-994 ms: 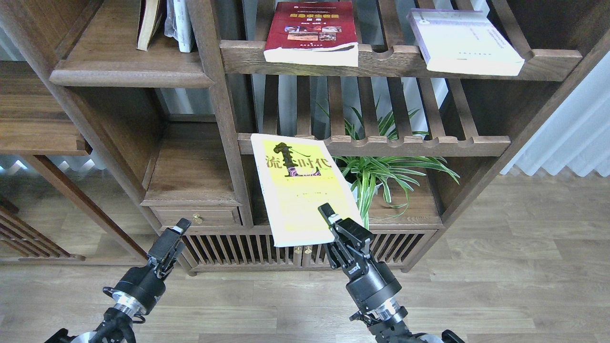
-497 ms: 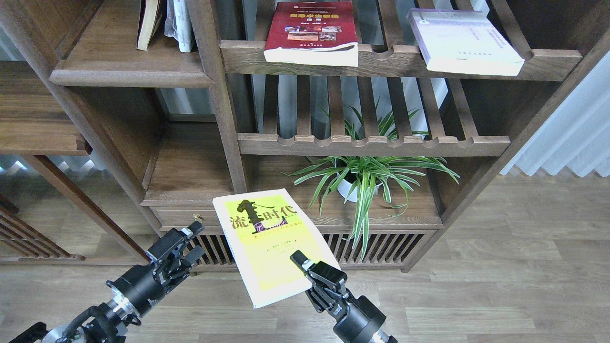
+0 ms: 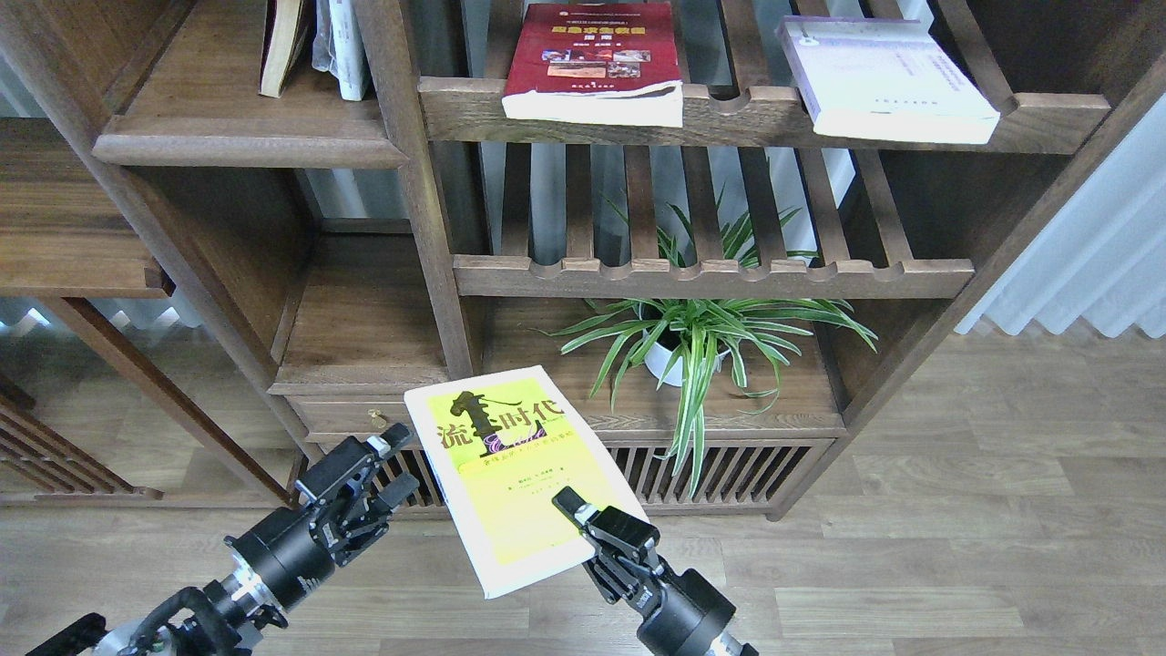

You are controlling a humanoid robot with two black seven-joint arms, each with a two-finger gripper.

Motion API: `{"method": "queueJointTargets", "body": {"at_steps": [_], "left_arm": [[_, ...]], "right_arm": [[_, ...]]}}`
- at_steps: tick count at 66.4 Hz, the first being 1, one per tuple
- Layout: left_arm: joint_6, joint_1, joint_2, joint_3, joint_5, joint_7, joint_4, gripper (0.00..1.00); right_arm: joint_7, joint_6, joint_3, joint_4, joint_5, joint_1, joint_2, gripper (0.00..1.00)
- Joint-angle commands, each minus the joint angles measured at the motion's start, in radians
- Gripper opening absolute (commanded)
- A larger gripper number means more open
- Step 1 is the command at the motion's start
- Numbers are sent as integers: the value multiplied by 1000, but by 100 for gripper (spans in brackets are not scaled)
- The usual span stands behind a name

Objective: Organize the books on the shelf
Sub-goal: 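Grasp the yellow book's edge with the left gripper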

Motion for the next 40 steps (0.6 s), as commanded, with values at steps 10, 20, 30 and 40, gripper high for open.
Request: {"method": "queueJointTargets", "body": {"at_steps": [10, 20, 30, 40], "left_arm": [[0, -22, -9, 72, -2, -2, 21, 100], [0, -34, -12, 117, -14, -3, 39, 98], [0, -36, -14, 132, -27, -10, 55, 85], [0, -39, -19, 134, -30, -10, 53, 75]], "right_arm": [[-5, 0, -34, 0, -6, -11, 0, 5], [-19, 0, -49, 0, -7, -13, 0, 5], [-22, 0, -57, 0, -14, -13, 0, 5], [-31, 0, -58, 0, -15, -21, 0, 5]]}}
